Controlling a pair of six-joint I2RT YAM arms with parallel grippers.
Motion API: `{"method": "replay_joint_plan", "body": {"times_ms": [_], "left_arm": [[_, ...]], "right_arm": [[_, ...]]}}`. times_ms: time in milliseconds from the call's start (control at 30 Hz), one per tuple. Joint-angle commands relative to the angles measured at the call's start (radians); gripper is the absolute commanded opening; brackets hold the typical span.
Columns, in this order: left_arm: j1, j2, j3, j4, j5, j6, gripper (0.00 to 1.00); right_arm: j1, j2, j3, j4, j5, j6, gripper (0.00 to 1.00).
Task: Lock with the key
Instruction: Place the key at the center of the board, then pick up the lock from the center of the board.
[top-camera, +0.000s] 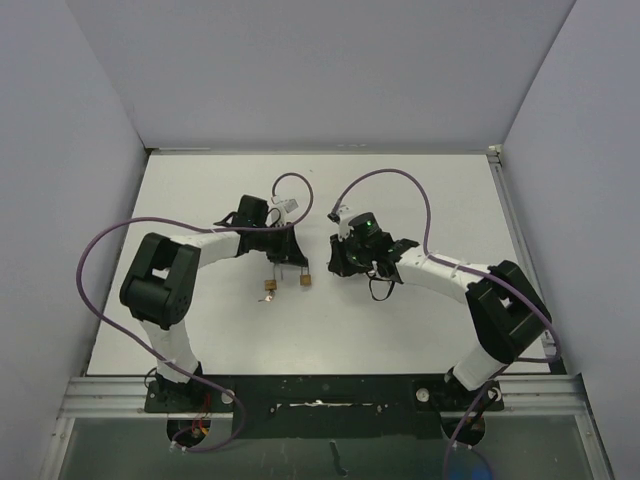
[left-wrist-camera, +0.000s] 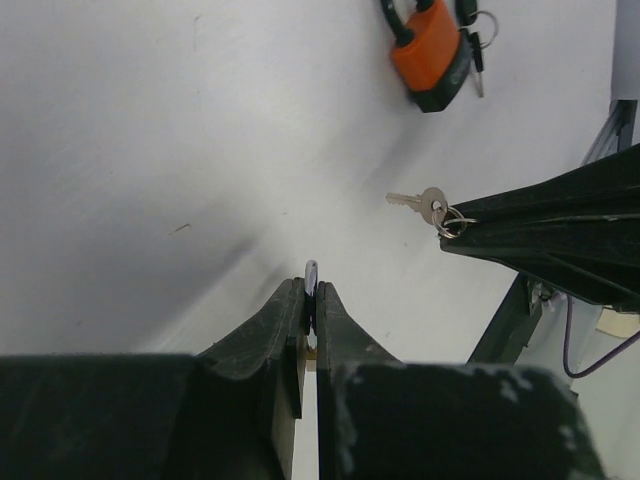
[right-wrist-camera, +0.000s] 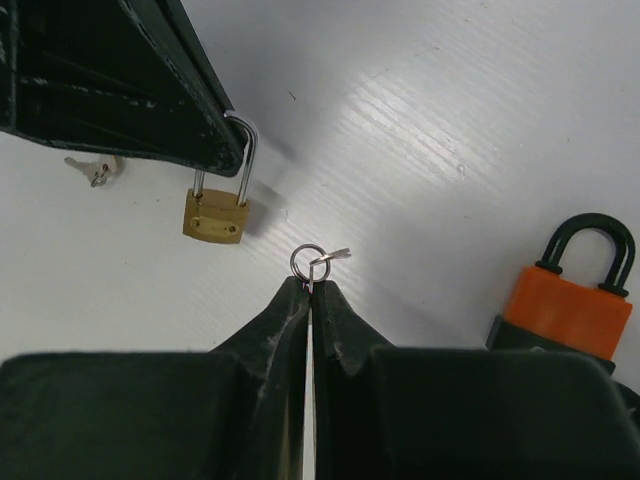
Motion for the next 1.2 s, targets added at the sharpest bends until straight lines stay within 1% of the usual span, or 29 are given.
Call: {"method": "replay_joint_plan", "body": {"times_ms": [0, 133, 367, 467, 500, 600, 733, 967, 1167], "left_arm": [[-0.016, 0.066, 0.044, 0.074, 0.005, 0.014, 0.00], [-0.029, 0.105, 0.067, 0.078, -0.027, 0.011, 0.00], [-0.029, 0.143, 0.094, 0.069, -0.056, 0.007, 0.13], [-0.026, 0.142, 0.102, 0.059, -0.074, 0.010, 0.18], [-0.025, 0.141, 0.106, 0.055, -0.077, 0.012, 0.21], [-0.020, 0.140, 0.125, 0.039, -0.081, 0.020, 0.33], [-0.012, 0.128, 0.150, 0.021, -0.093, 0.030, 0.42], [0.030, 0.039, 0.161, -0.013, -0.142, 0.045, 0.48], [0.149, -0.115, 0.090, -0.029, -0.171, 0.019, 0.52]], "right_arm": [[0.008, 0.068, 0.093, 0.076, -0.023, 0.021, 0.00], [0.014, 0.128, 0.120, 0.079, -0.036, 0.027, 0.00], [0.014, 0.179, 0.135, 0.077, -0.027, 0.027, 0.01], [0.014, 0.192, 0.136, 0.070, -0.027, 0.029, 0.10], [0.014, 0.193, 0.134, 0.070, -0.029, 0.032, 0.15], [0.014, 0.188, 0.124, 0.079, -0.029, 0.035, 0.24], [0.015, 0.169, 0.125, 0.076, -0.022, 0.031, 0.34], [0.031, 0.104, 0.149, 0.040, 0.013, 0.005, 0.38], [0.115, 0.083, 0.219, -0.021, 0.095, -0.049, 0.43]]}}
